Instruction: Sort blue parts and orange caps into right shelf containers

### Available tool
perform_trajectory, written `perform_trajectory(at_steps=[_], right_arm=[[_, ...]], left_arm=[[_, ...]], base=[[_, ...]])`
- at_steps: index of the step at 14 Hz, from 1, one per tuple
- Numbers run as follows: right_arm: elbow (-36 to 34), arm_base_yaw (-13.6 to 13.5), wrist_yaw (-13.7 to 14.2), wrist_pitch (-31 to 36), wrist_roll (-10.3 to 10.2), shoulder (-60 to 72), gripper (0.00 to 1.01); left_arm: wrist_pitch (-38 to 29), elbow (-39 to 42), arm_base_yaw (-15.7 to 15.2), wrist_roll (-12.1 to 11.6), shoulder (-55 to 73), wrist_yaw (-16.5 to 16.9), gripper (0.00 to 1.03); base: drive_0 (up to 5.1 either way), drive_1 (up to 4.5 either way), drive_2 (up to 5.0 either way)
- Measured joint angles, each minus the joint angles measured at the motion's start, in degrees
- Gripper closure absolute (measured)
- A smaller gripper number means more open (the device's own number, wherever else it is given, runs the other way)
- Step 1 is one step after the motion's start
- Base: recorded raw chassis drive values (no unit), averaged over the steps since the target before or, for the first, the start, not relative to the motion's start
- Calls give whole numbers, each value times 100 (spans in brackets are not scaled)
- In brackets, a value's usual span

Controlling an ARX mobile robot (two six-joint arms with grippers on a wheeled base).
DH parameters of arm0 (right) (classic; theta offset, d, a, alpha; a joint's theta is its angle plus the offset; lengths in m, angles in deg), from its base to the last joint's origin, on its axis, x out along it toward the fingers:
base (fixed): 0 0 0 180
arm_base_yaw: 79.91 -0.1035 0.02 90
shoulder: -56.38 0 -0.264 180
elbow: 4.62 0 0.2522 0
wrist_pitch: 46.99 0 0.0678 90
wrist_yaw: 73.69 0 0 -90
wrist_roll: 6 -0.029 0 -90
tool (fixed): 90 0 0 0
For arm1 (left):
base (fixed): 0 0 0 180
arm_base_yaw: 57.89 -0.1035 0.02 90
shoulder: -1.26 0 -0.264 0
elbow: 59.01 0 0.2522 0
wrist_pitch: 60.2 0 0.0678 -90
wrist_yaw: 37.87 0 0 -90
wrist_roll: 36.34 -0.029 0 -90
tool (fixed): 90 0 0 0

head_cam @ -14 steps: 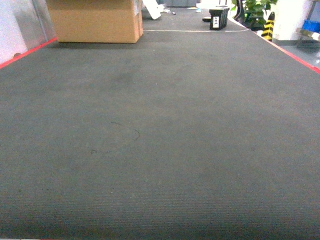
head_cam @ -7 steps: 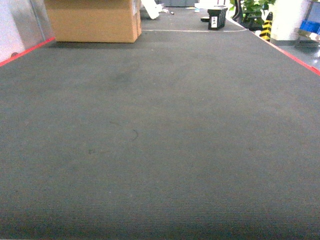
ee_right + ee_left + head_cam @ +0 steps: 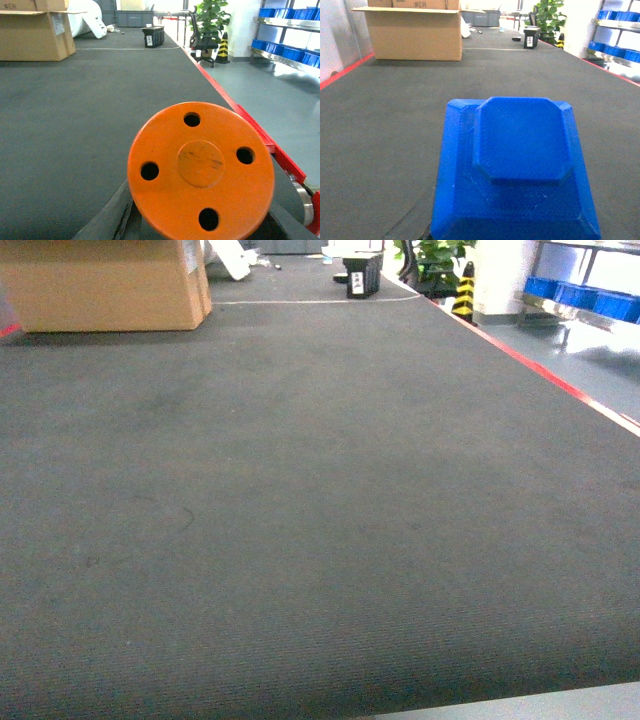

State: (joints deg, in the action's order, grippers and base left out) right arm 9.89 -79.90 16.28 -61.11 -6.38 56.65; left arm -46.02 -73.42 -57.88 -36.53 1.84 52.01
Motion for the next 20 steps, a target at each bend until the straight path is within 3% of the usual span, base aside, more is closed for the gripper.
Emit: perform_trajectory(at_steps=[20], right_arm=[[0,0,0,0,0,0,58]], left_arm=[[0,0,0,2,0,-2,61]], base=[[-160,-160,-160]])
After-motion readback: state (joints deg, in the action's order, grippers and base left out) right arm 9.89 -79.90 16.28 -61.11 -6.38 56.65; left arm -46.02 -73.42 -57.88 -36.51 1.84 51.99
